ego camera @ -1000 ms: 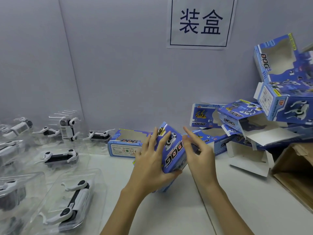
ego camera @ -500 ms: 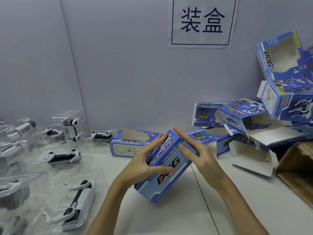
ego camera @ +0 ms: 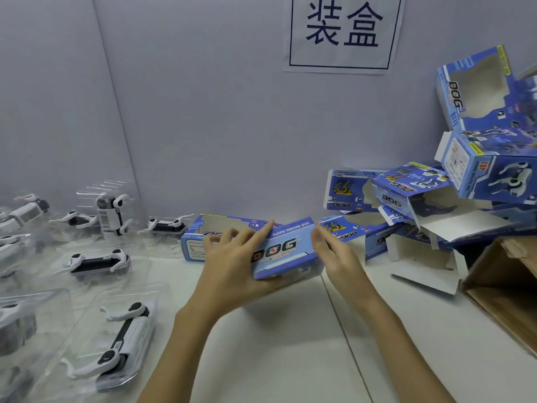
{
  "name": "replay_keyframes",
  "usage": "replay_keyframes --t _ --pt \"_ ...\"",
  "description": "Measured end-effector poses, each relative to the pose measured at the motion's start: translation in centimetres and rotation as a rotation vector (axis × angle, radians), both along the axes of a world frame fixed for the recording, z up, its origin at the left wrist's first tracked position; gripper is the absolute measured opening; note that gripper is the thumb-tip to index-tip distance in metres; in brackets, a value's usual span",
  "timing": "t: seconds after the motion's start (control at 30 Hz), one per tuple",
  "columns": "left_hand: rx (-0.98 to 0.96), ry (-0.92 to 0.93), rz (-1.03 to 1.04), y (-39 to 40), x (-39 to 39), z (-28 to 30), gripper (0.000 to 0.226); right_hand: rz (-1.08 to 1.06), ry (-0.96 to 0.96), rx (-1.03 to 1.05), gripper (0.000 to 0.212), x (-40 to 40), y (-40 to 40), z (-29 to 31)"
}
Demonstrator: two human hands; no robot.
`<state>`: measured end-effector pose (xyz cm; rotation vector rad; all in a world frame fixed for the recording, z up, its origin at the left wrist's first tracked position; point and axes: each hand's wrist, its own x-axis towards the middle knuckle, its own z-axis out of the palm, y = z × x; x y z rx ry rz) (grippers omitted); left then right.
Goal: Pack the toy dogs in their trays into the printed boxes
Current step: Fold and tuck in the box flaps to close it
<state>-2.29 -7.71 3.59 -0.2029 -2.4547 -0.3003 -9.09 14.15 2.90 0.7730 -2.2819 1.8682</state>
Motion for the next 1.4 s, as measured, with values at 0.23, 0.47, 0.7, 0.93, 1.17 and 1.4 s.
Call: replay_keyframes --t 0.23,0.47,0.7,0.93,1.17,1.4 --pt "0.484 0.013 -0.218 -2.7 -0.2 -0.4 0.086 0.117 0.091 -0.024 0.067 -0.7 -0.3 -1.5" --pt "1.07 -0.072 -0.156 -0.3 -1.1 -1.5 0.077 -0.213 -0.106 -0.328 0.055 0.1 -2.6 -2.0" --pt "1.508 -0.069 -0.294 1.0 -1.5 -2.0 0.038 -0.1 -0.108 -0.439 0.04 0.0 -2.0 -1.3" --pt "1.589 0.004 -0.358 1.2 -1.4 -1.5 0.039 -0.155 -0.04 -0.465 0.081 1.0 -2.1 -1.2" --pt "1.444 -0.074 -0.43 0.0 -1.4 -1.5 0.085 -0.058 -0.155 -0.454 0.05 -0.1 -2.0 -1.8" --pt "1.399 -0.17 -0.429 -0.7 -1.7 -2.1 0.061 -0.077 -0.187 -0.37 0.03 -1.0 -1.3 -1.7"
